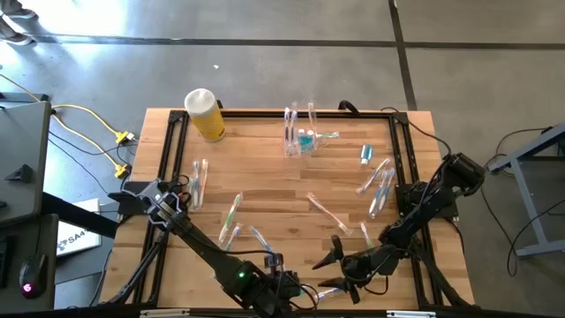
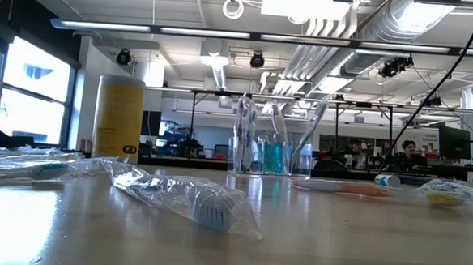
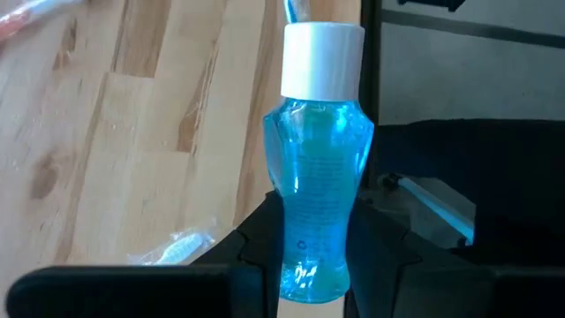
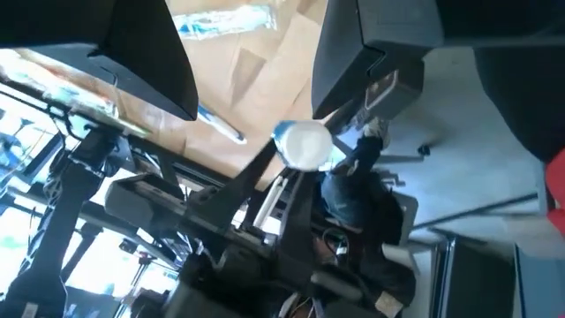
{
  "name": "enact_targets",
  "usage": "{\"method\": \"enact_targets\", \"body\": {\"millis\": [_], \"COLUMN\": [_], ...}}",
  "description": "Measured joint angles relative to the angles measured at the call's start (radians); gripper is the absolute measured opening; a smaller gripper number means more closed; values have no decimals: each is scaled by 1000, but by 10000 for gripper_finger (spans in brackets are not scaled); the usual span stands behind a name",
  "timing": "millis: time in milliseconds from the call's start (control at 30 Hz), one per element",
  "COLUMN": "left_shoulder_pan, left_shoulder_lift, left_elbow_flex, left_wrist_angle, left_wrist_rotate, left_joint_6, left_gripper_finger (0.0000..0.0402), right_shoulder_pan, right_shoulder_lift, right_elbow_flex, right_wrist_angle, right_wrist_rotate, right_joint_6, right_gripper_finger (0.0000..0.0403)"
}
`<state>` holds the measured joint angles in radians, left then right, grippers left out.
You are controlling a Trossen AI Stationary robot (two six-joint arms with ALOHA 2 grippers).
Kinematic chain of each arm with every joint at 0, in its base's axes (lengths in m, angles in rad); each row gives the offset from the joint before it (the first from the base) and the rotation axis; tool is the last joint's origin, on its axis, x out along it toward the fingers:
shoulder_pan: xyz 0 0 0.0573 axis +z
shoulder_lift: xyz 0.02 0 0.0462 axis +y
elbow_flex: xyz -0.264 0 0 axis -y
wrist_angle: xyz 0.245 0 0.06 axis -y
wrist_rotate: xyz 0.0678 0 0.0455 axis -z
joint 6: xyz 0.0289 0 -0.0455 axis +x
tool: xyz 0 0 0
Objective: Pick & Place toothbrushing station
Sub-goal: Put the blue mouthwash bottle into the transparent organizer
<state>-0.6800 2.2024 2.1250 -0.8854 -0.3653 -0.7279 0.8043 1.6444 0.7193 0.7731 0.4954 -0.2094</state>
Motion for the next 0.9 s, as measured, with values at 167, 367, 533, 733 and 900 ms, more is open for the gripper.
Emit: {"method": "enact_targets", "body": {"millis": [167,367,533,733,900], "left_shoulder_pan": [15,48,75,92,91], "left_shoulder_lift": [-1,-1,1,5,6], "left_elbow_flex": [1,1,1,-2,-14], "left_wrist_angle": [22,27,61,80,76], "left_wrist_rotate": [82,162,211,274,278], "left_joint_6": [-29,-66,-64,-63,-63], "left_gripper_finger": [88,88,88,88,88], "right_shoulder_pan": [19,57,61,60,72], "right_shoulder_lift": [0,3,62,138,149], "right_elbow_flex": [0,0,2,69,112], "right_wrist_angle": [-10,-12,37,39,39], "right_wrist_rotate": [1,4,30,143,140], "right_joint_6": [-112,-292,-438,-585,-602], "right_gripper_finger": [215,215,215,215,215]}}
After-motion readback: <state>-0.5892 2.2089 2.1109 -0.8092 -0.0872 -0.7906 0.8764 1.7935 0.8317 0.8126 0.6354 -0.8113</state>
